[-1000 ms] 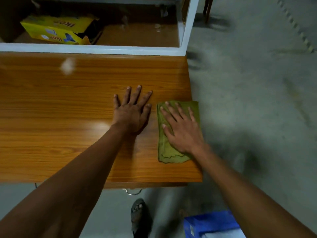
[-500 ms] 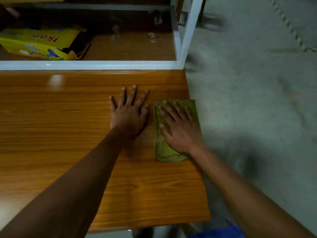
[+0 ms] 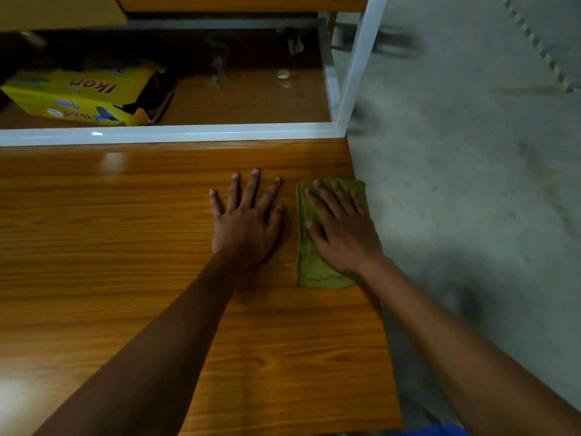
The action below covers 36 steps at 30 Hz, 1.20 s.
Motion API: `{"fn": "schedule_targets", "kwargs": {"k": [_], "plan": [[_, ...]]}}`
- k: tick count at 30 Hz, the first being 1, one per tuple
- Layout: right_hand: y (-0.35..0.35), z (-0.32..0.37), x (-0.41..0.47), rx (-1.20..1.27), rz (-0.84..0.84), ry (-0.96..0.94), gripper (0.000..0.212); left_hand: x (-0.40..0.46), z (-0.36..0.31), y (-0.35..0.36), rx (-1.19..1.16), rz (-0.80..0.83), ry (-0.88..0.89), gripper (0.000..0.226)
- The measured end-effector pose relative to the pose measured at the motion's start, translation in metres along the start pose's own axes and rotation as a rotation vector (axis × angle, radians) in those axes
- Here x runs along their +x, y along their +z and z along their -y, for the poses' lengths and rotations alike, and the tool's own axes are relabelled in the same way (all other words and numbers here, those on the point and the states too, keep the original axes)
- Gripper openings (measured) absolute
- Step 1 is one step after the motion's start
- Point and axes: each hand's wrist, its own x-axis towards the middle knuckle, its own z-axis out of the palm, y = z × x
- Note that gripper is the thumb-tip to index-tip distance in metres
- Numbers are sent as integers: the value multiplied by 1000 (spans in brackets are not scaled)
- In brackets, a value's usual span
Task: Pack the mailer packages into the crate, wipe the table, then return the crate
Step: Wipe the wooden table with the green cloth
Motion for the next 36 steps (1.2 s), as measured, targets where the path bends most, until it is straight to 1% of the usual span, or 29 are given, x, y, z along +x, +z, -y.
{"fn": "schedule_targets", "kwargs": {"k": [3,5,7,10,12,14,17,19,21,24,26,28,33,36], "plan": [[-1,-19,37,-1,-48,-12,67,1,0,2,11,-6,-1,61],[-5,-31,72,14,-85,29,67,0,1,4,7,-13,-6,61],[-8,-34,85,22,-85,81,67,-1,0,3,11,-13,-3,61],[-4,-22,55,11,-110,66,69,-1,-1,2,7,-2,3,61],[-1,-16,27,16,-62,32,69,0,-1,2,10,-2,9,62],[0,-15,17,0,-29,2,70,1,0,4,6,-4,7,62],[-3,-28,52,-24,-57,-18,70,1,1,7,13,-9,3,62],[-8,-36,84,-38,-64,-9,70,0,1,8,13,-19,-1,62],[-11,-35,95,-43,-50,17,71,-1,1,7,6,-24,-4,62],[-7,-15,59,-52,-54,-22,73,-1,0,6,8,-21,4,62],[-3,-2,28,-56,-7,-94,73,0,1,5,6,-12,5,62],[-3,-2,25,-52,16,-105,73,0,1,6,2,-10,3,63],[-10,-24,86,-45,-12,29,78,0,5,9,-2,-20,8,61],[-10,-5,61,-35,-18,93,75,0,4,8,-11,-6,23,61]]}}
